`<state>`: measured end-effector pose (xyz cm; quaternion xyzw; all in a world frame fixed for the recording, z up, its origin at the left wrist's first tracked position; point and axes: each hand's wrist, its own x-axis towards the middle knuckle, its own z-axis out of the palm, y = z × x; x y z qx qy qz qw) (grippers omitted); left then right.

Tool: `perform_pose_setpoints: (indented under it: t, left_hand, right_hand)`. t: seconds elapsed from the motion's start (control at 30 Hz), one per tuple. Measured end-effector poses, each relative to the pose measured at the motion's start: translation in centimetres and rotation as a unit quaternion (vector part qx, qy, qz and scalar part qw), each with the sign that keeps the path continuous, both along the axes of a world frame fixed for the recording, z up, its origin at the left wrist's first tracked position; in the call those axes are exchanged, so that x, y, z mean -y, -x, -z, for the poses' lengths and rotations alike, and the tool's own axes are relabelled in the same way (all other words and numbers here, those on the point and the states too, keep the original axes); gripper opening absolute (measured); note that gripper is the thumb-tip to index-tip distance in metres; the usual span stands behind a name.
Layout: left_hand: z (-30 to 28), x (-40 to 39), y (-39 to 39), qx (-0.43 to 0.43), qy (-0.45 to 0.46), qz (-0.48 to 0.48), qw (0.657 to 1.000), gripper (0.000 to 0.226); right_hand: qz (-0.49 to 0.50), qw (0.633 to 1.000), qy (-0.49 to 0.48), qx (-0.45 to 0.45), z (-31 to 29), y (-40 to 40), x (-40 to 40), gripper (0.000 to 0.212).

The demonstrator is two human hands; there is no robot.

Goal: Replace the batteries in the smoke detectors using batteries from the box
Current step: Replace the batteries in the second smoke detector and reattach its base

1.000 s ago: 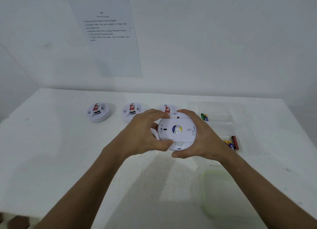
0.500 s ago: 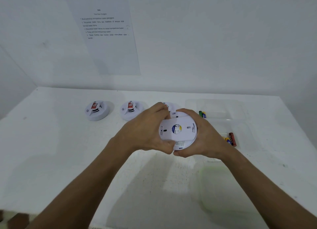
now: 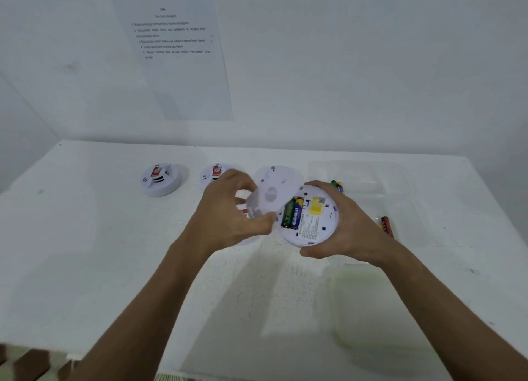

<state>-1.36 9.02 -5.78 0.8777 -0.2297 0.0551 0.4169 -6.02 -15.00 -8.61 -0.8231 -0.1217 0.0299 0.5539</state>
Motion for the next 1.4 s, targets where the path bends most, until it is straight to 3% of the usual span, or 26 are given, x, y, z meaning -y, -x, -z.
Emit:
perform_pose_setpoints:
  t: [0.13, 0.23, 0.33, 0.5, 0.6, 0.77, 1.0, 1.1, 1.4]
  left_hand:
    - [3.5, -1.9, 1.6, -0.012, -0.046, -0.045, 0.998, 0.047]
    - [6.7, -2.2, 3.8, -0.056, -0.118, 0.003, 0.991, 0.060]
    - [9.5, -1.9, 5.4, -0.023, -0.217, 0.034, 0.975, 0.067]
    - [10.6, -2.0, 5.2, -0.038, -0.206, 0.032, 0.977, 0.070]
    - [9.0, -1.6, 5.2, -0.060, -0.171, 0.021, 0.983, 0.065]
    - [2.7, 1.0, 4.9, -0.097, 0.034, 0.031, 0.994, 0.041]
    - [-1.7, 4.7, 3.0, -0.047, -0.177, 0.150, 0.972, 0.043]
    - [-1.9, 5.9, 2.7, -0.031, -0.201, 0.156, 0.967, 0.033]
    - [-2.2, 10.0, 2.7, -0.017, -0.237, 0.205, 0.949, 0.034]
  right_hand:
    - [0.002, 1.000, 0.020, 0.007, -1.1, 1.3, 2.5, 0.101]
    - [-0.003, 0.999, 0.037, 0.005, -1.9, 2.2, 3.8, 0.099]
    - [-0.015, 0.999, 0.049, -0.005, -2.1, 2.8, 4.0, 0.098]
    - [-0.035, 0.998, 0.050, -0.025, -1.0, 3.0, 3.3, 0.101]
    - [-0.031, 0.998, 0.052, -0.029, -0.3, 3.0, 3.3, 0.106]
    - [-0.035, 0.997, 0.049, -0.039, -0.1, 3.1, 3.0, 0.107]
    - [-0.043, 0.997, 0.053, -0.037, -0.9, 2.8, 2.8, 0.106]
    - [-0.025, 0.998, 0.049, -0.038, -0.8, 3.0, 3.3, 0.107]
    - [0.011, 0.999, 0.045, -0.024, -1.0, 4.3, 6.5, 0.102]
